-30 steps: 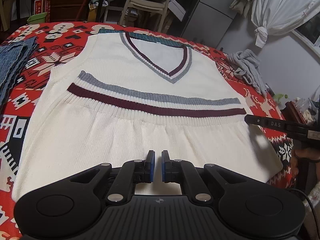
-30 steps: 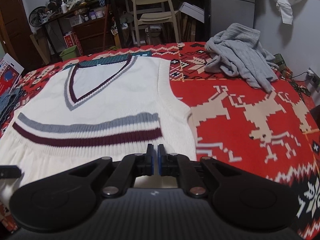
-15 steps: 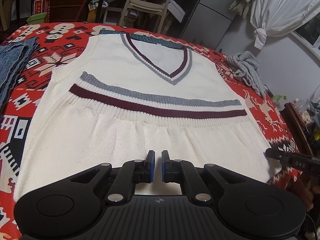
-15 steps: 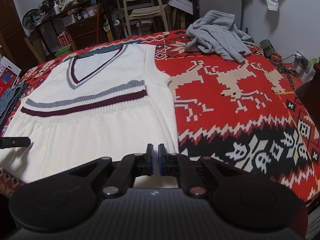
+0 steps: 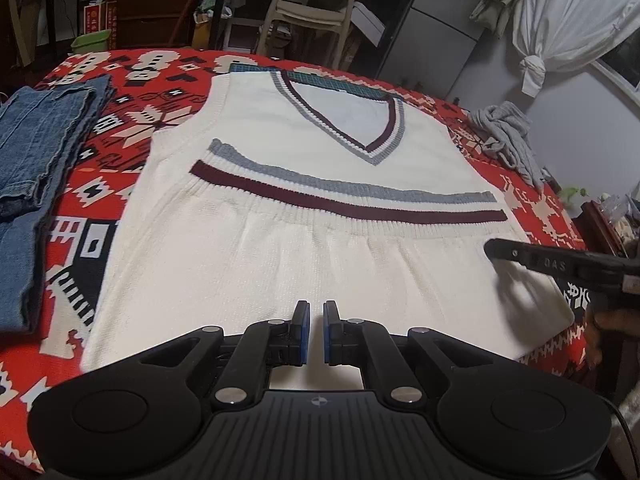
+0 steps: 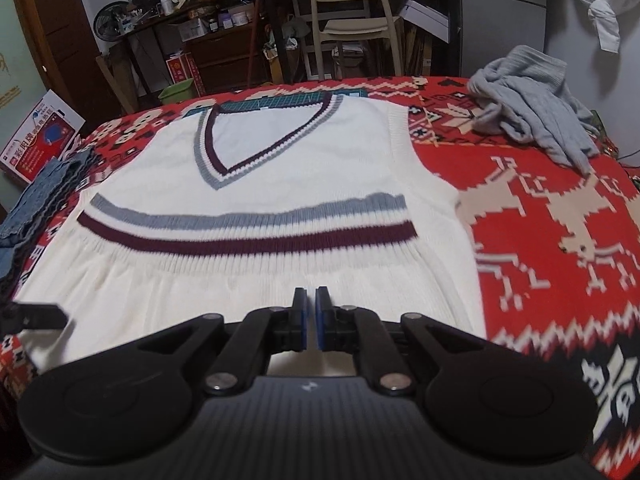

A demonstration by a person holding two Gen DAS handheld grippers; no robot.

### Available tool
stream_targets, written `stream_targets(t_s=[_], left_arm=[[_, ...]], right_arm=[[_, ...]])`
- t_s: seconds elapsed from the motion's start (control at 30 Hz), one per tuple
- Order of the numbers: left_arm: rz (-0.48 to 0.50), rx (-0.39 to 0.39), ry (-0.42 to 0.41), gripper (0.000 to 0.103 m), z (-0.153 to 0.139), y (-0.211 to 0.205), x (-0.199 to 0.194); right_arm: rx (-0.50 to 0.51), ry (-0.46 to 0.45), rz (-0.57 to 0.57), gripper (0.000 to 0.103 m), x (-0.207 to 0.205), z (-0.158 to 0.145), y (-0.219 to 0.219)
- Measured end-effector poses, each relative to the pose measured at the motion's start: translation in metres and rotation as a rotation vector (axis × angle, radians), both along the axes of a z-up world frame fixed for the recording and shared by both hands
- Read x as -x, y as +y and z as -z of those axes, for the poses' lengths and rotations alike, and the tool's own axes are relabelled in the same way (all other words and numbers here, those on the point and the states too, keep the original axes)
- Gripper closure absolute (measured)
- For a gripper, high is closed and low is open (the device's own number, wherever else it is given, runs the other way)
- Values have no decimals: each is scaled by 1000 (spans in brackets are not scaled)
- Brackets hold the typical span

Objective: Fold clothes

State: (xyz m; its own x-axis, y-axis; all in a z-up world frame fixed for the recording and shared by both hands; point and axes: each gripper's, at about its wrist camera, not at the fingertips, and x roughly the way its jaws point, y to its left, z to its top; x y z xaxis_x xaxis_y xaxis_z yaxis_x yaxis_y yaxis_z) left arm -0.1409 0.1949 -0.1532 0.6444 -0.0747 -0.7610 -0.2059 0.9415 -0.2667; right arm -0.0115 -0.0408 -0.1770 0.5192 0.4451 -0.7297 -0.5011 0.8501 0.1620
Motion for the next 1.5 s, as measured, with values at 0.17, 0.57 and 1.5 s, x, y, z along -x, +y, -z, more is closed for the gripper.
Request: stream_targets(t_s=[0.17,0.57,1.5], left_arm=[[-20,-6,3,95,-2,7,7],[-90,-33,34,94,6,42,15],[-79,-149,23,94,8,76,-53]], right_arm=[[-9,9,6,98,-5,-1,0],[50,53,78,97,31,-5,-64],[68,10,107,100,-53,1,-31]])
